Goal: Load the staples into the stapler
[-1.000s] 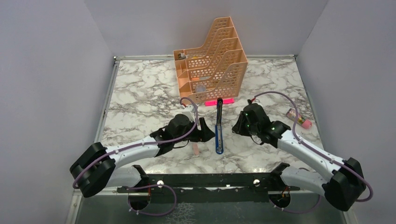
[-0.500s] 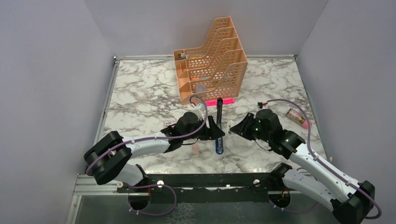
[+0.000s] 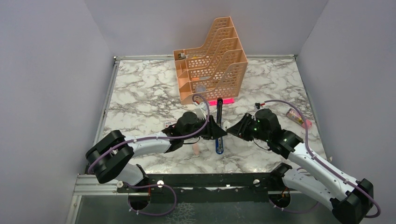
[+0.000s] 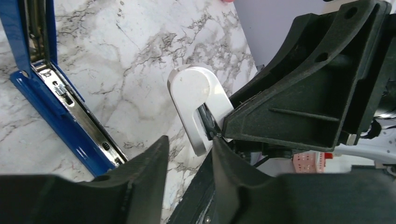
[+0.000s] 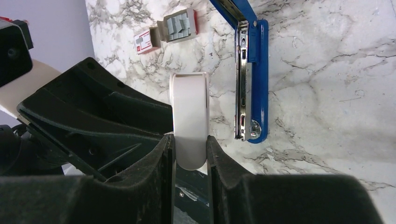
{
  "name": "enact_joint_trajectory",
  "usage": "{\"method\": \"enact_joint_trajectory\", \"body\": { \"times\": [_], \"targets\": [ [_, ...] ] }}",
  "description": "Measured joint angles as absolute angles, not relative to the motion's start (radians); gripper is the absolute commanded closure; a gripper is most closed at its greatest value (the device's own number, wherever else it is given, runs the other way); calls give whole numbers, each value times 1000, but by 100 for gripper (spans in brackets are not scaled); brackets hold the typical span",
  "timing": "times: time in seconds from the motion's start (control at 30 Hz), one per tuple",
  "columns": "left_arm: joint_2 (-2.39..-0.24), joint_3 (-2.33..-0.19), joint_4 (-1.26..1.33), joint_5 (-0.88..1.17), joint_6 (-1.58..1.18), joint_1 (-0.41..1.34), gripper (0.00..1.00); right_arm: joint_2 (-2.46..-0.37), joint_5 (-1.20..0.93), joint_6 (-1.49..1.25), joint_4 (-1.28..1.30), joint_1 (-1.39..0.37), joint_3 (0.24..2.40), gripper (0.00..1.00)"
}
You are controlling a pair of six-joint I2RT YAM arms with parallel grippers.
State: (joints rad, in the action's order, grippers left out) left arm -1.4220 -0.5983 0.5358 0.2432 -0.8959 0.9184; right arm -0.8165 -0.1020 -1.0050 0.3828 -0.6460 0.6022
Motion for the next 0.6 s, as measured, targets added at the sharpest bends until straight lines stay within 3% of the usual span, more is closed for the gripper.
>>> {"method": "enact_joint_trajectory", "body": {
  "times": [0.27, 0.6],
  "targets": [
    [-1427, -598, 559, 265, -891, 919, 100, -818, -102, -1003, 391, -646, 603, 78],
    [-1443, -596, 591, 268, -827, 919, 100, -833, -55, -953, 538, -647, 709, 77]
  ]
}}
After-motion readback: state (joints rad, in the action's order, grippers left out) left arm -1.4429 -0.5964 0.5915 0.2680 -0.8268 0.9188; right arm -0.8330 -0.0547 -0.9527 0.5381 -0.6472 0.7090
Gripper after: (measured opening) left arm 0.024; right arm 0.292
